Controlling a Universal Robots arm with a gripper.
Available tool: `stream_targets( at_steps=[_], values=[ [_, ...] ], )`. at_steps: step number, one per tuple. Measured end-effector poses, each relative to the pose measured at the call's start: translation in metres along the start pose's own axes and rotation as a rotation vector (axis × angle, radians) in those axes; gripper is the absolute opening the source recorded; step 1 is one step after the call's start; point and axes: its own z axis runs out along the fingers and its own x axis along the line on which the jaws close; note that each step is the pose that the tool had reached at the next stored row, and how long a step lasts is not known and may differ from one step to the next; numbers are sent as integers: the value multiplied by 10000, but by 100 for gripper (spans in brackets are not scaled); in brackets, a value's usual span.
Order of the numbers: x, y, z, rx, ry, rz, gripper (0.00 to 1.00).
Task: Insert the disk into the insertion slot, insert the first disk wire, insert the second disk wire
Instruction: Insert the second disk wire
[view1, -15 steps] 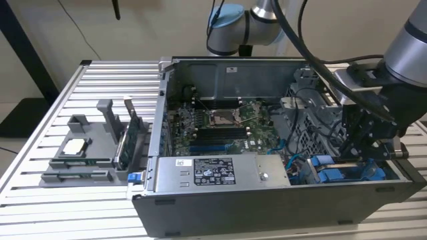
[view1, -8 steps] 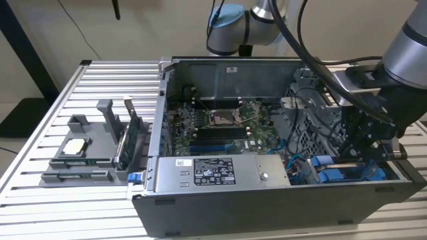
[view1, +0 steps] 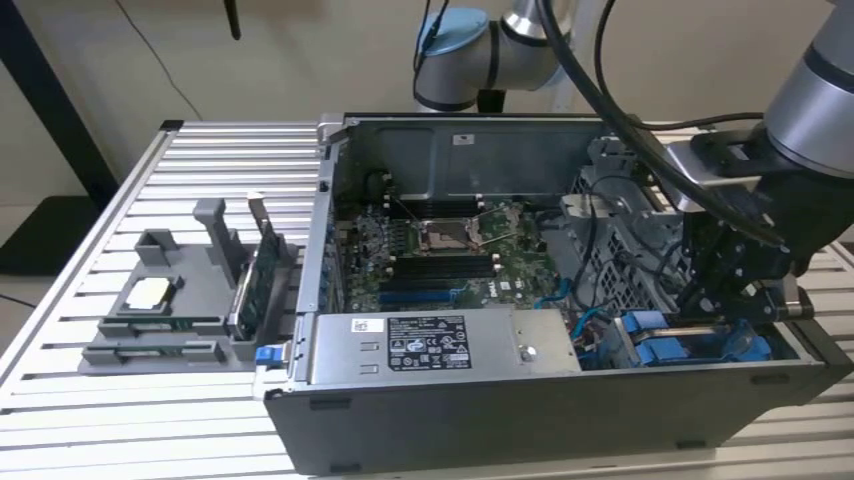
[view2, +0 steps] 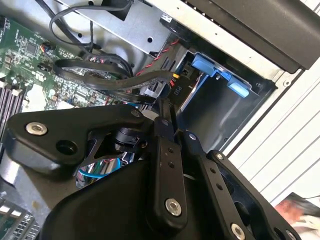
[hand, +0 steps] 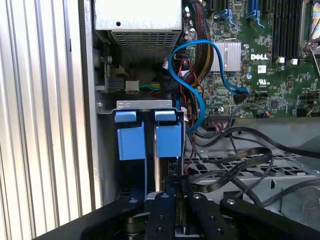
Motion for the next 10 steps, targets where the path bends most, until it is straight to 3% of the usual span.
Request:
stream_targets(
  at_steps=[10],
  values=[
    [0, 1, 9, -3, -22, 1, 17]
  ],
)
